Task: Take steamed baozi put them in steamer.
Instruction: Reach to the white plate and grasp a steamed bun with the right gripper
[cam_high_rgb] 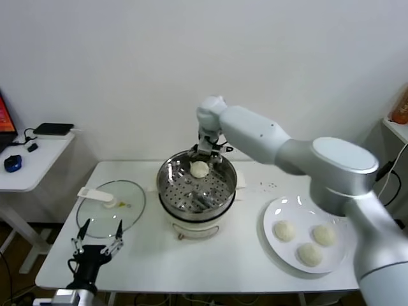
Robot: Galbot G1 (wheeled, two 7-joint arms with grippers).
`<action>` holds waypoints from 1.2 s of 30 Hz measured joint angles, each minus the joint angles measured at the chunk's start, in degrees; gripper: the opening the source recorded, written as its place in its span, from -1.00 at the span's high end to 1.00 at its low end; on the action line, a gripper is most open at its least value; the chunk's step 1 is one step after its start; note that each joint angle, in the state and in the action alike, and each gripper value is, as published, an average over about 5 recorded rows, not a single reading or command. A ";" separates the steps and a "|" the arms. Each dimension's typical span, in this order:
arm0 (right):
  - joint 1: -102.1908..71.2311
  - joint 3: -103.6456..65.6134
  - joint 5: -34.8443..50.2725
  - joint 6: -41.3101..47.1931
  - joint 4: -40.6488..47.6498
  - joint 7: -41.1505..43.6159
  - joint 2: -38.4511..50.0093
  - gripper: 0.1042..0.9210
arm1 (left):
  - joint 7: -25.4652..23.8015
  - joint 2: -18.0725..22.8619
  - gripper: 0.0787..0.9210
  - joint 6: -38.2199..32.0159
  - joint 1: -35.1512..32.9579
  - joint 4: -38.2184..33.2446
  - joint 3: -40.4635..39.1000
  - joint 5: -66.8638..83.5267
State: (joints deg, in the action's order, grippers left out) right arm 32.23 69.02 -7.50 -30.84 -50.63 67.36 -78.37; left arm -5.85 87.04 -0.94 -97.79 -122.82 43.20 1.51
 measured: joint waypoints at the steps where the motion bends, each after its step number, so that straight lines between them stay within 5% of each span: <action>1: 1.28 1.08 1.93 1.05 -1.46 0.22 1.44 -0.76 | 0.00 -0.03 -0.77 0.04 0.07 0.00 -0.07 -0.04; 17: 12.02 15.64 28.48 26.50 -18.27 -2.23 26.32 -0.76 | -0.01 -0.21 -0.77 -0.15 -0.63 -0.98 -1.13 -0.03; 36: 0.75 17.08 33.79 42.84 -26.61 -7.21 40.79 -0.76 | -0.18 -0.66 -0.77 -0.46 -1.02 -2.27 -1.52 -0.10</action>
State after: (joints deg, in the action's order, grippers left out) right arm 32.98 86.10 26.29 11.99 -77.24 60.15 -37.58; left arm -6.03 86.37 -1.41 -98.82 -125.10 41.68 1.41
